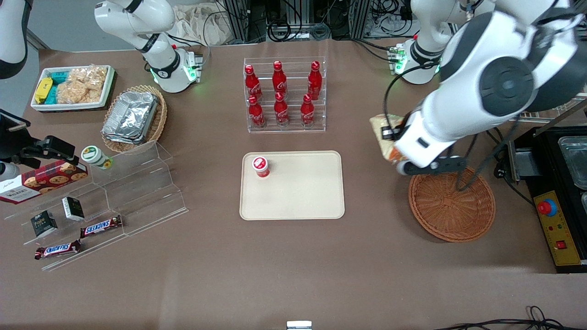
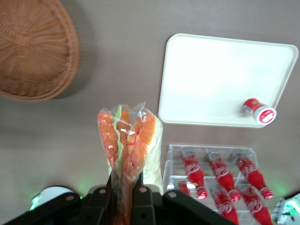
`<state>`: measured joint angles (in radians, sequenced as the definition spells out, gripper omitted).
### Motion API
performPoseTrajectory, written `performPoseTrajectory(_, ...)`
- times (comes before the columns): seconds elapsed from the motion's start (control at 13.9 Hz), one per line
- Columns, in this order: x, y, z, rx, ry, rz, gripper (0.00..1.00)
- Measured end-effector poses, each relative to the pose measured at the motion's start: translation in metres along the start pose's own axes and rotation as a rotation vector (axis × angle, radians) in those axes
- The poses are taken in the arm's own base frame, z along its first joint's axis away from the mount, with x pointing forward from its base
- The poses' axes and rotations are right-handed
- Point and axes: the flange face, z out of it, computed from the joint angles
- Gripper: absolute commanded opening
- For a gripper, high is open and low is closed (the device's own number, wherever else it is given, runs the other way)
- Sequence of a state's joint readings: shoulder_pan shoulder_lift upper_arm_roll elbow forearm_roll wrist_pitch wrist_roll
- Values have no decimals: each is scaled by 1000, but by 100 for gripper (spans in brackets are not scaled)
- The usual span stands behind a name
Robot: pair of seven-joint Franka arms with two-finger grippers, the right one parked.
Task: Place sandwich from basket to tray
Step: 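Lift the sandwich out of the basket with the left gripper, then carry the sandwich over the cream tray and lower it beside the cup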
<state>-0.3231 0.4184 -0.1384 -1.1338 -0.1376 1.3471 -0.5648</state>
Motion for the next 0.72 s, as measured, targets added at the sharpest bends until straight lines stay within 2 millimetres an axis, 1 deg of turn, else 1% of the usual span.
performPoseTrajectory(0.22,32,33,54,-32,-14,-28,13)
performPoseTrajectory(0.5,75,66,145,-62,-45,-26,10)
performPoseTrajectory(0.65,86,85,191,-75,-62,-36,11)
performPoseTrajectory(0.72,88,96,213,-74,-70,-49,12)
